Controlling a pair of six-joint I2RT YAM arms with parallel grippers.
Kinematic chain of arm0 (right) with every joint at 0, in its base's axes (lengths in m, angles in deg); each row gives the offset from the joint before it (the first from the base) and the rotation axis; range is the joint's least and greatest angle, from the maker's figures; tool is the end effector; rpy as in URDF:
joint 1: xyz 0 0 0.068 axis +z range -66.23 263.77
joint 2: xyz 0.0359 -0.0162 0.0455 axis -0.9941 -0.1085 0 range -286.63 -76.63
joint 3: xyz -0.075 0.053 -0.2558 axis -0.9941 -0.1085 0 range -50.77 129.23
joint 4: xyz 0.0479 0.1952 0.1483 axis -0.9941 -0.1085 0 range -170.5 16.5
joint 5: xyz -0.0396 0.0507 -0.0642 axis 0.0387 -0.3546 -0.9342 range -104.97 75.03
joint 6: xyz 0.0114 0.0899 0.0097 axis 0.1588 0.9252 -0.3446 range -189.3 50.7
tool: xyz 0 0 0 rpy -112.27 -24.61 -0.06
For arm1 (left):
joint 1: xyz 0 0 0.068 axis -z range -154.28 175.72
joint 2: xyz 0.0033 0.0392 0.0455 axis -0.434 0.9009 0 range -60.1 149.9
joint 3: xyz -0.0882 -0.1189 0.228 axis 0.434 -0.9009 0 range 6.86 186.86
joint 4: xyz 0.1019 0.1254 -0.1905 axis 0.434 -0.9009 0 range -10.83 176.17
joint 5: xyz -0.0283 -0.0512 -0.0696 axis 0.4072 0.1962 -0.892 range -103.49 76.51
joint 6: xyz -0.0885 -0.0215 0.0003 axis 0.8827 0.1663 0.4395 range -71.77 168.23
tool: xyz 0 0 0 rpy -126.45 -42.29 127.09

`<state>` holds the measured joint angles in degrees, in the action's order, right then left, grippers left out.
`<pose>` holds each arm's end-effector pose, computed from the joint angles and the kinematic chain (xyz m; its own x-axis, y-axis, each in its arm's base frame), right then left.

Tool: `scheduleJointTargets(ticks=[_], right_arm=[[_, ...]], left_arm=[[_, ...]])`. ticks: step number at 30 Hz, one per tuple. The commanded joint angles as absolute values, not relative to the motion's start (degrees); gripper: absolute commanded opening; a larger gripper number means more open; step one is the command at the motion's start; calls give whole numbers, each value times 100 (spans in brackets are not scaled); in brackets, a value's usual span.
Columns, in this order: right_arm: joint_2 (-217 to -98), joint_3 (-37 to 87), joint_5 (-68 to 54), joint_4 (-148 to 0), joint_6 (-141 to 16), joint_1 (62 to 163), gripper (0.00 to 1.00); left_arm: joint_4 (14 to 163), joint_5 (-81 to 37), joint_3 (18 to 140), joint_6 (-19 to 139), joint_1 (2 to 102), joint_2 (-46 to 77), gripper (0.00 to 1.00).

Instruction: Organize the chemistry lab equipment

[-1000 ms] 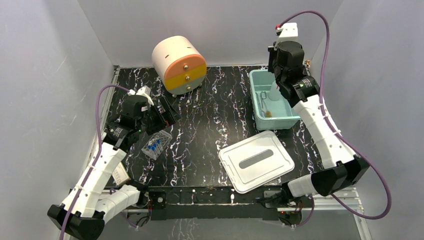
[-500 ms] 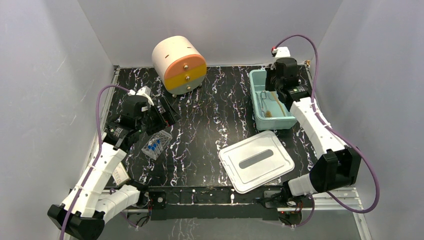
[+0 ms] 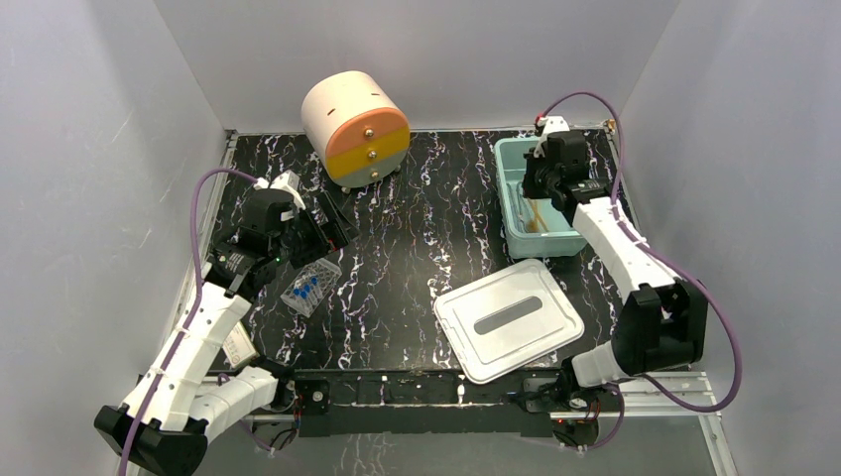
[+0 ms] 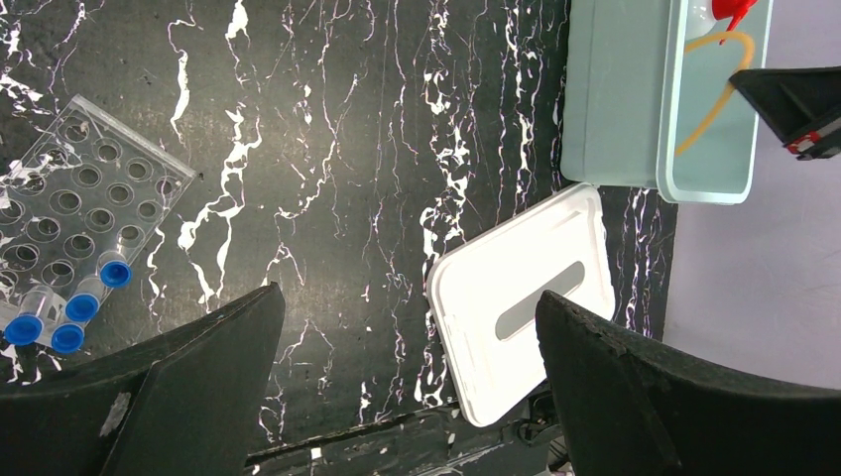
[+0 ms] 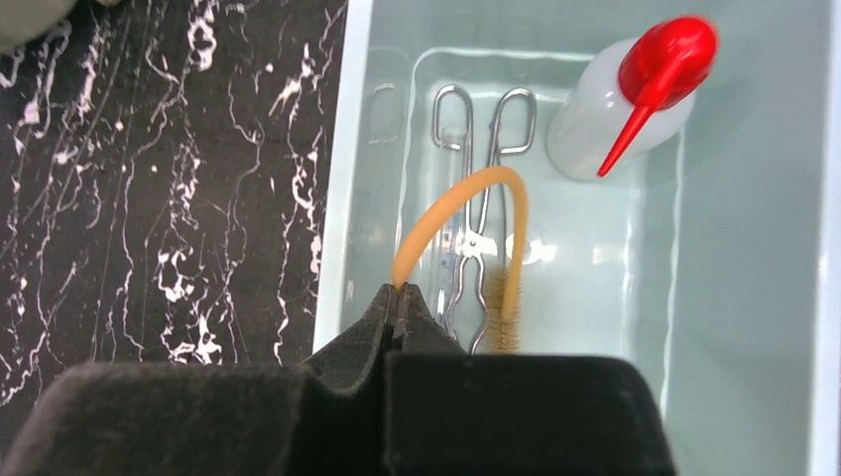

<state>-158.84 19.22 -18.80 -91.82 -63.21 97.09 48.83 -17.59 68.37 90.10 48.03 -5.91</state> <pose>0.3498 0.0773 0.3044 -0.5102 -0.0120 -0.8600 -0.1203 0.9911 0.0575 0.2047 -0.0903 0.3382 -0.6356 -0.4588 -0.6209 0.0156 0.7965 -0.6045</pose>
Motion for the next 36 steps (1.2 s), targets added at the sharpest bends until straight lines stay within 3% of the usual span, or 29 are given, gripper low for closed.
scheduleJointTargets(ticks=[1, 12, 16, 19, 25, 31, 36], right_arm=[[-16111, 1797, -1535, -8824, -6162, 9580, 0], [-17468, 2650, -2104, -8787, -6071, 9472, 1], [-17493, 2758, -2020, -8683, -6121, 9472, 18], [-17405, 2823, -2020, -8753, -6102, 9474, 32], [-16902, 2886, -1836, -9146, -5918, 9470, 44], [-16194, 2895, -1442, -9892, -5580, 9472, 47], [-15298, 2206, -937, -10204, -5132, 9467, 49]], left_arm=[[4840, -1819, 6882, 8914, 4810, -589, 98], [4671, -1684, 6950, 8858, 4805, -606, 98], [4659, -1746, 6937, 8765, 4805, -602, 98], [4750, -2043, 6908, 8644, 4805, -530, 98], [4849, -2793, 6899, 8340, 4805, -211, 98], [5249, -3419, 6636, 8400, 4922, 135, 94], [5699, -2985, 6320, 8847, 5717, 282, 90]])
